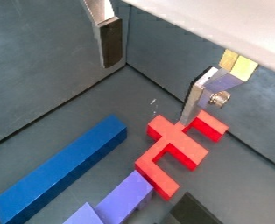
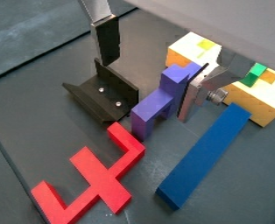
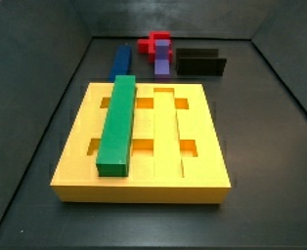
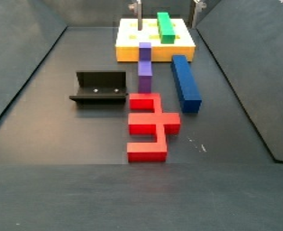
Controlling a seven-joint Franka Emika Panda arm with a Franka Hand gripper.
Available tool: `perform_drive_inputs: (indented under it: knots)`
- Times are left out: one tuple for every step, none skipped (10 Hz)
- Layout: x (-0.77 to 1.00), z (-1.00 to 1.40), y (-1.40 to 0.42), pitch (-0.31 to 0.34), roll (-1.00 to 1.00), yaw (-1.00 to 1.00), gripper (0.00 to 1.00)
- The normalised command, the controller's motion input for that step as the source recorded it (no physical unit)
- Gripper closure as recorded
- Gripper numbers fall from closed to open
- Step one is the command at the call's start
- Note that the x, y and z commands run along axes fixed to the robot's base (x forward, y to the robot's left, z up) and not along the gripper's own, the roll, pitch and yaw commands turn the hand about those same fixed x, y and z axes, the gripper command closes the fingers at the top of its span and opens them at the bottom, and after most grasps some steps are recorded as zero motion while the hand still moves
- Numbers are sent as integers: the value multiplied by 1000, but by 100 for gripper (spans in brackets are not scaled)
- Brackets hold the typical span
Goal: Pick up the blue object. Move up. Move to above the board. Insert the blue object.
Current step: Pick up the blue object.
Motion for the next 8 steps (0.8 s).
perform_drive_inputs:
  knots:
    - [0, -9, 0, -7, 0, 0, 0]
    - [0, 0, 0, -4, 0, 0, 0]
    - [0, -29, 0, 0, 0, 0, 0]
    - [-103, -231, -83, -57, 0, 0, 0]
    - [-286, -363, -140, -103, -6, -40, 0]
    - [-460, -469, -186, -107, 0, -63, 0]
    - [-511, -446, -240, -100, 0, -31, 0]
    - [-471, -426, -297, -81, 0, -23, 0]
